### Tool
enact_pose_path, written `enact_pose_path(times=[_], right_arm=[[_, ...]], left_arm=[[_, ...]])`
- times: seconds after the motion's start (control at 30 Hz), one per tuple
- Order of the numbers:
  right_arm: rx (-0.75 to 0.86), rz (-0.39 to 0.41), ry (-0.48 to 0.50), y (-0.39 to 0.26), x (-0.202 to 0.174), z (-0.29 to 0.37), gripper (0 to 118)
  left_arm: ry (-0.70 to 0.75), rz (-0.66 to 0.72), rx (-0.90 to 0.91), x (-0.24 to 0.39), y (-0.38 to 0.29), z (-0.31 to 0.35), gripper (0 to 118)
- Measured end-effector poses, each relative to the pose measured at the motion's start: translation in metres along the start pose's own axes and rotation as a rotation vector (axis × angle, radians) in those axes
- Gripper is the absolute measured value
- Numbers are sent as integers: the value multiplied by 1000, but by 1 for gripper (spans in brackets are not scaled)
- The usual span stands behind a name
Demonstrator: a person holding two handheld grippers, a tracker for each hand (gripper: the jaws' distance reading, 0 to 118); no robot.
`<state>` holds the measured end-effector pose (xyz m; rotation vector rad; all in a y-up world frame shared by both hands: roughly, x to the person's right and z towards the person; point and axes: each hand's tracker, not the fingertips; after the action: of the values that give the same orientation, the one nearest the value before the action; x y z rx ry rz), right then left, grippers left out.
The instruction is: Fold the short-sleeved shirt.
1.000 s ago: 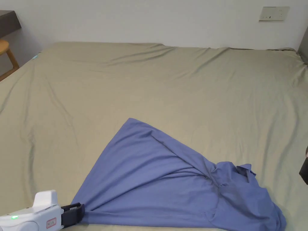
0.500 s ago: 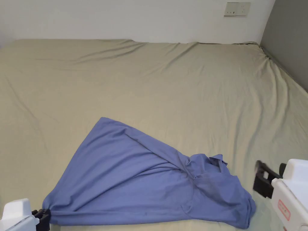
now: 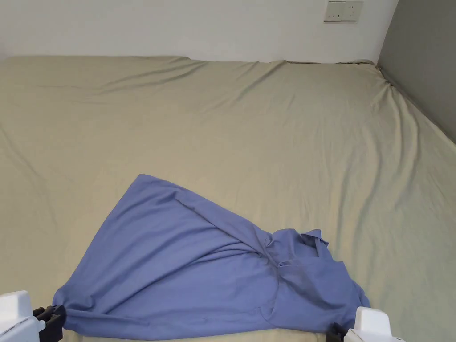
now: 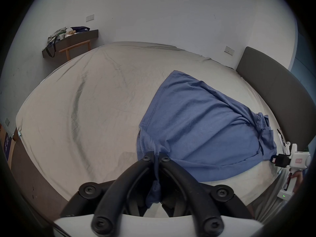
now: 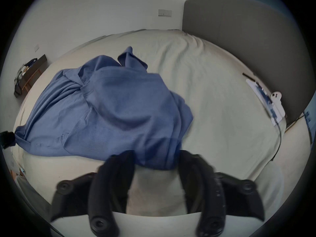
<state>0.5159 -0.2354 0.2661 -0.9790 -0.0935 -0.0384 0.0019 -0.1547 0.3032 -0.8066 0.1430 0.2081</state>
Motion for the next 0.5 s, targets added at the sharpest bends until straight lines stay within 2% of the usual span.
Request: enact_pose_path(times=[0.03, 0.1, 0.13, 0.17, 0.33, 0.43, 0.5], right_arm=[[6, -13, 14, -1, 0, -2, 43], [18, -18, 17, -2, 1, -3, 27], [26, -3, 10, -1, 1, -4, 15], [37, 19, 16, 0, 1, -3, 10], [78, 27, 38, 7, 2, 19, 8], [187, 52, 57, 28, -2, 54, 8], [269, 99, 57, 56, -3, 74, 8]], left_arm=[[1, 4, -2, 0, 0, 0, 3], [3, 18, -5, -2, 0, 0, 3], [4, 23, -6, -2, 0, 1, 3], [5, 29, -7, -2, -1, 1, 3], [4, 50, 8, -3, 2, 7, 3], [0, 47, 52, 1, 15, 15, 3], [-16, 45, 114, 5, 38, 23, 3]])
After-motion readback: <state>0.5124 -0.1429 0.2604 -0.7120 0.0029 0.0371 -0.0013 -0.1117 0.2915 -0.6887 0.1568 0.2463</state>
